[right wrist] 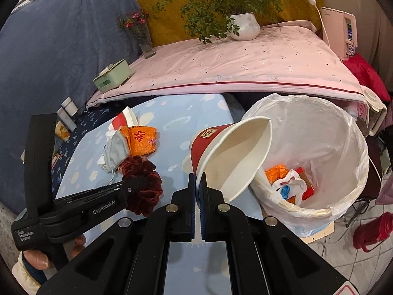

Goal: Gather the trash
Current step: 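Carry the red paper cup and dark red scrunchie over the white trash bin, then open both grippers to drop the cup and scrunchie into the bin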

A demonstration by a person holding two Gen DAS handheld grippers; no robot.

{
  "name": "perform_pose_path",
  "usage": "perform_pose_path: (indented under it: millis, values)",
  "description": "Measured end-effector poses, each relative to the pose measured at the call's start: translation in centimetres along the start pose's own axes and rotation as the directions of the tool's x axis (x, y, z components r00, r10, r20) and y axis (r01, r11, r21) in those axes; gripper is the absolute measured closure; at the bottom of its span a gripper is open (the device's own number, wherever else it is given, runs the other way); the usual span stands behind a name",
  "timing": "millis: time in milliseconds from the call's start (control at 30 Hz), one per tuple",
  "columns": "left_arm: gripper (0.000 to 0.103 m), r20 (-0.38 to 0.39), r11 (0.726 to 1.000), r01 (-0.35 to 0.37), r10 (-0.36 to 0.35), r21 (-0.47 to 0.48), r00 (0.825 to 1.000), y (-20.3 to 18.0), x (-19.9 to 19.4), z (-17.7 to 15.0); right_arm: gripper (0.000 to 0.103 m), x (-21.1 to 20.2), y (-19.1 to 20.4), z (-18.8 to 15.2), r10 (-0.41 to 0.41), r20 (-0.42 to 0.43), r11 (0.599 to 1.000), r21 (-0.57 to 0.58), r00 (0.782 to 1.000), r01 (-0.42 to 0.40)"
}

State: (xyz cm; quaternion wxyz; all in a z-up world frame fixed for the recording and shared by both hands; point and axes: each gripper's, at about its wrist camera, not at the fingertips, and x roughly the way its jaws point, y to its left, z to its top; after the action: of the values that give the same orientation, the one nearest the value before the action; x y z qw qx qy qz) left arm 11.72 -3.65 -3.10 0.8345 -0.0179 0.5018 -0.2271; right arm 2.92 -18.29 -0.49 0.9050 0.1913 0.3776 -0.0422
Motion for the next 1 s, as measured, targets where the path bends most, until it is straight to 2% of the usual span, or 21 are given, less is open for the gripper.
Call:
perform_pose_path:
  millis: [133,500,833,1000]
  values:
    - [0.089,-0.001,0.998,0.039,-0.039,0.043,0.999,-3.0,0.2,0.8,0.1,-0.7,-1.9,0.8,-0.047,0.032,0.999,0.026,0.998,0.047]
    - [0.089,0.0,0.98,0.118,-0.12,0.163,0.993,-10.6,1.5,2.4,0.1,-2.1,-7.6,2.2,-0.118,0.079,0.985,0.137,0.99,0.107]
    - [0.088,-0.028,0.959,0.204,-0.202,0.2,0.979,-14.4,3.3,3.4,0.1,-1.9,-11.8,2.3,-0.17,0.068,0.966,0.206,0.983,0.153]
    - [0.085,-0.031,0.953,0.221,-0.22,0.205,0.975,-15.3,4.2,4.0,0.1,-1.4,-12.7,2.6,-0.183,0.065,0.962,0.219,0.981,0.165]
